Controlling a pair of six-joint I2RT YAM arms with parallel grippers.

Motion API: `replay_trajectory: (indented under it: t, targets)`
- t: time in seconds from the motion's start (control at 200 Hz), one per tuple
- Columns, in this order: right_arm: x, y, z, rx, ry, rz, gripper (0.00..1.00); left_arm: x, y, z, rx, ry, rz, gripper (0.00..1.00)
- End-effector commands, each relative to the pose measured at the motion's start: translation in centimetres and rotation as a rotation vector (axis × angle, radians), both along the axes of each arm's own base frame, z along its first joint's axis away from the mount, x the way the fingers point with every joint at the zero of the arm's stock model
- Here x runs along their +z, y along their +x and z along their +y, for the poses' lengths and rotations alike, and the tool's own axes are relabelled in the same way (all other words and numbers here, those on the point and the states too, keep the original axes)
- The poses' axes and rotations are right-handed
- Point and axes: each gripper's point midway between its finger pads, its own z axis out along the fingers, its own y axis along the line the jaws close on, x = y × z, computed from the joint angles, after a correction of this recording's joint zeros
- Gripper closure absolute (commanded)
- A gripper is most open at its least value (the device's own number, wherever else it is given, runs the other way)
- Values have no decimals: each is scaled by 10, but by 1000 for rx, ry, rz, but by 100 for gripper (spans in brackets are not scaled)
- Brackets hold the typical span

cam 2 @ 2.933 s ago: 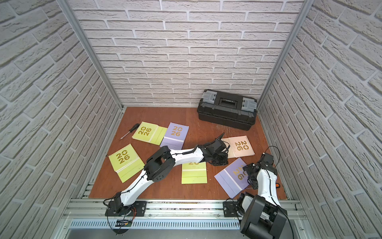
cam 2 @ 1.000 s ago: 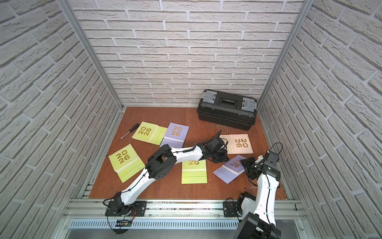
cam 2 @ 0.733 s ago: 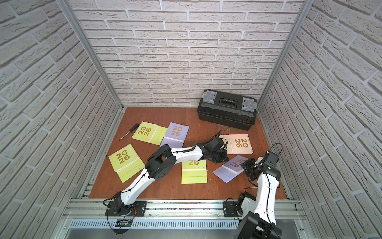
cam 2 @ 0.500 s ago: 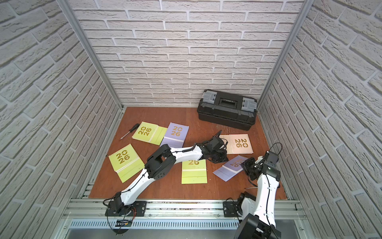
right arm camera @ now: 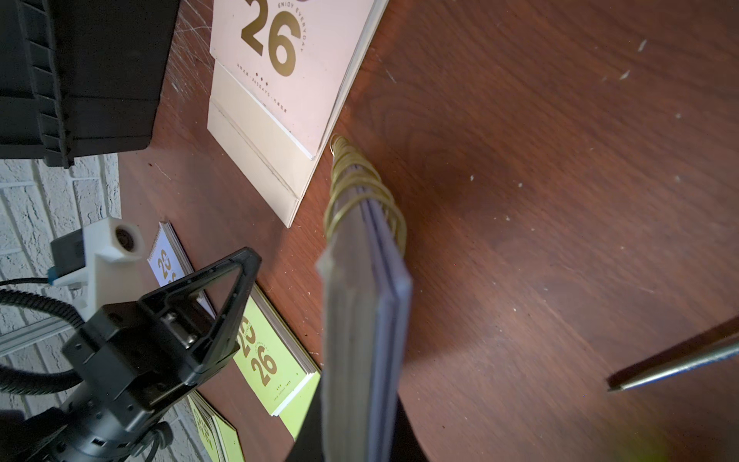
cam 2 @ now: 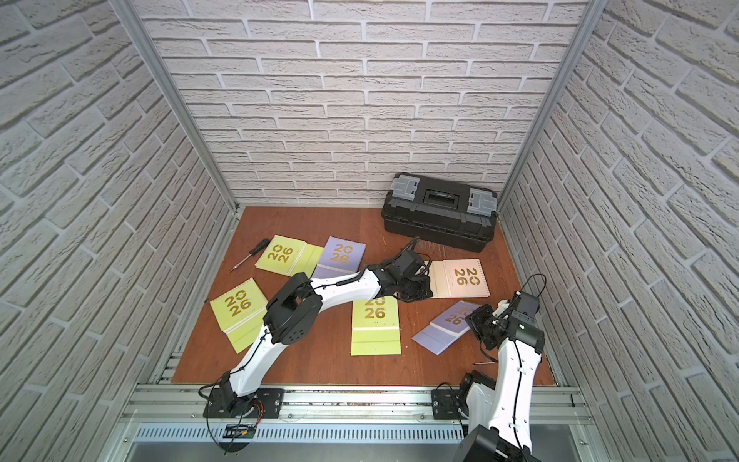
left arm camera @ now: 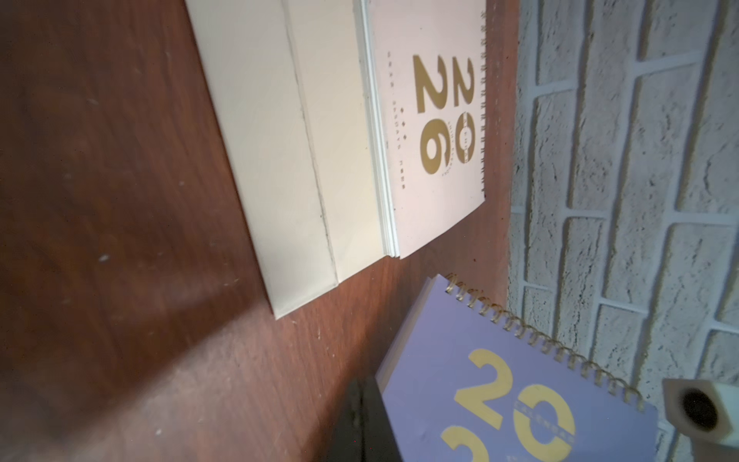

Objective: Stack the calendars
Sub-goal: Pick up the calendar at the center of the board, then place the calendar at the calendar.

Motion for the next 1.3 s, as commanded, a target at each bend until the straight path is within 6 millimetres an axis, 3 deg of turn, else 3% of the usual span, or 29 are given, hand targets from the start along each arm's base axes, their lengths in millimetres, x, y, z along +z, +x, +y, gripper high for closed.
replay_trajectory:
  t: [0.0,0.295,0.605,0.835,1.04,1.295]
  targets:
    - [36,20,5,60,-20,-140,97,19,10,22,40,13,-59,100]
    - [76,42,33,194,-20,-299,97,37,16,83,128,80,-123,100]
    - [100,64,102,503,52,-413,97,47,16,154,240,141,-174,100]
    - [89,71,152,708,103,-416,98,43,12,199,310,185,-184,100]
    - [79,74,184,817,140,-451,97,36,6,230,343,253,-188,100]
    - [65,63,205,915,183,-465,98,28,-2,252,366,313,-190,100]
